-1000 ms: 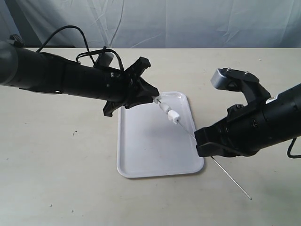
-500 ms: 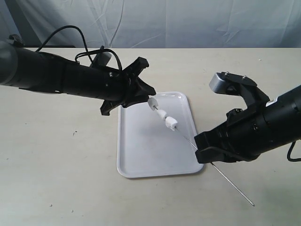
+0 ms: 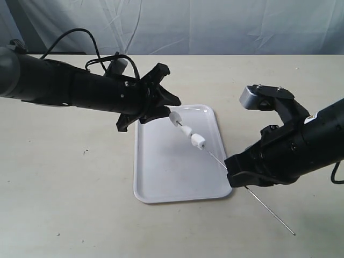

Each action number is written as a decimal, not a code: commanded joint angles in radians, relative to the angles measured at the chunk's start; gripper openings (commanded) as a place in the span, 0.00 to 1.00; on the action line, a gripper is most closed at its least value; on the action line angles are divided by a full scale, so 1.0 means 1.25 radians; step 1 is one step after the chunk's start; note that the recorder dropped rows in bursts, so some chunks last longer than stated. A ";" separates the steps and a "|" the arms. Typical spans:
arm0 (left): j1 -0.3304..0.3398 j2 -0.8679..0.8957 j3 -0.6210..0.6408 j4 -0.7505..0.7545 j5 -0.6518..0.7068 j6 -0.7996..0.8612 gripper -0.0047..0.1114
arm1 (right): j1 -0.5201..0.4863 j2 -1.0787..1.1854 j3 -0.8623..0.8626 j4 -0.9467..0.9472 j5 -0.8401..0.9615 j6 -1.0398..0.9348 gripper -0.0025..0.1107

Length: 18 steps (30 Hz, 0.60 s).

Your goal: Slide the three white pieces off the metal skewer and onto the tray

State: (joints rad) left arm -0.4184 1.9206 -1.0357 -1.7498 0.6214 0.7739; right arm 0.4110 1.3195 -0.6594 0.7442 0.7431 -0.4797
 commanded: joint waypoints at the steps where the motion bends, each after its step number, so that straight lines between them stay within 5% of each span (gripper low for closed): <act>1: 0.002 0.000 -0.005 0.024 0.029 -0.009 0.34 | -0.001 -0.001 -0.001 0.006 -0.052 0.007 0.02; 18: 0.016 0.000 -0.008 0.011 -0.072 0.022 0.33 | -0.001 -0.001 -0.001 -0.039 -0.053 0.030 0.02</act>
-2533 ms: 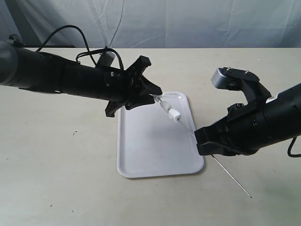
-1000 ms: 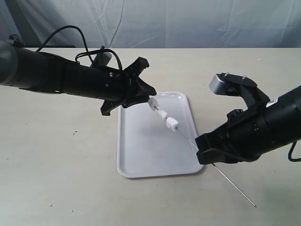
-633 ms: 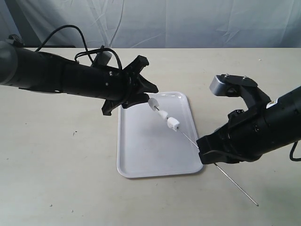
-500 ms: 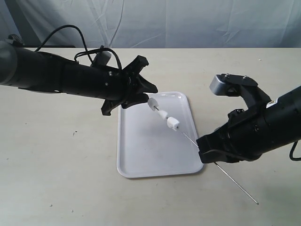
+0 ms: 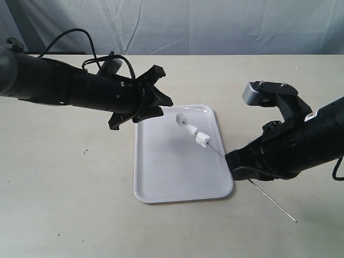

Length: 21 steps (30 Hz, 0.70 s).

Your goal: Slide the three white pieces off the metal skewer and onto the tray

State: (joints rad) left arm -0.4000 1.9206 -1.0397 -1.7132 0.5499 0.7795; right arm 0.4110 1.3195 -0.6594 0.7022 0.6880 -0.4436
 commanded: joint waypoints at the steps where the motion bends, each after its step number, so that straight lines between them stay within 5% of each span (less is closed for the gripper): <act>1: 0.001 0.000 -0.005 -0.018 0.003 0.016 0.33 | -0.001 -0.001 -0.001 -0.005 -0.018 0.002 0.02; 11: 0.000 0.000 -0.005 -0.025 0.108 0.001 0.33 | -0.001 -0.001 -0.001 0.045 -0.052 -0.022 0.02; 21: 0.000 0.000 -0.005 -0.025 0.101 0.004 0.33 | -0.001 -0.001 -0.001 0.118 -0.041 -0.085 0.02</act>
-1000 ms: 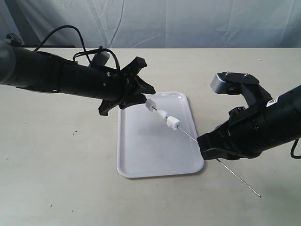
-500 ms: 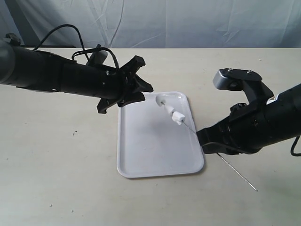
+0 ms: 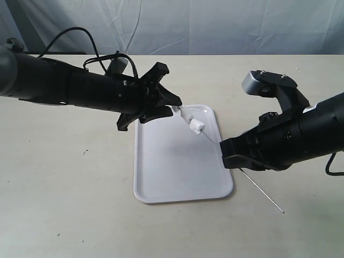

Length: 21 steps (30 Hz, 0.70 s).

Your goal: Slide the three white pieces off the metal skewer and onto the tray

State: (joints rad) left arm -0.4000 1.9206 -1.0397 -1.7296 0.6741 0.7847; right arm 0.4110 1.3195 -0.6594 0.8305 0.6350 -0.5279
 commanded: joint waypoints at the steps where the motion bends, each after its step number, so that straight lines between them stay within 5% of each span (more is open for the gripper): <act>1: 0.000 0.000 -0.005 -0.012 0.000 0.000 0.33 | -0.001 -0.001 -0.001 0.016 0.007 -0.018 0.02; 9: 0.000 0.000 -0.005 -0.012 -0.004 0.000 0.33 | -0.001 -0.001 -0.001 0.045 0.017 -0.039 0.02; 16: 0.000 0.000 -0.005 -0.012 -0.007 0.002 0.20 | -0.001 -0.001 -0.001 0.045 0.031 -0.039 0.02; 21: 0.000 0.000 -0.005 -0.012 -0.024 0.006 0.20 | -0.001 -0.001 -0.001 0.017 0.055 -0.038 0.02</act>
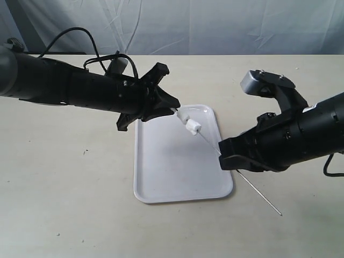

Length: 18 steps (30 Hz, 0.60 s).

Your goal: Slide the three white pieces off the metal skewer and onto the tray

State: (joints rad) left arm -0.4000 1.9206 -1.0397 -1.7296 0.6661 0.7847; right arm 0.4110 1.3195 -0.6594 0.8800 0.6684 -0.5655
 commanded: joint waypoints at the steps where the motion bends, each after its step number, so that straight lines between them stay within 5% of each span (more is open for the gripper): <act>1: 0.000 0.000 -0.005 -0.012 -0.023 0.006 0.20 | -0.001 -0.001 -0.001 -0.033 0.036 -0.008 0.02; 13: 0.000 0.000 -0.005 0.043 -0.094 -0.001 0.20 | -0.001 -0.021 -0.001 -0.296 0.134 0.167 0.02; 18: -0.003 0.000 -0.005 0.135 0.005 -0.114 0.39 | -0.001 -0.061 -0.001 -0.339 0.011 0.232 0.02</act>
State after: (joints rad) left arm -0.4000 1.9206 -1.0397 -1.5990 0.6169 0.7092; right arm 0.4110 1.2552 -0.6594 0.4507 0.7303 -0.2933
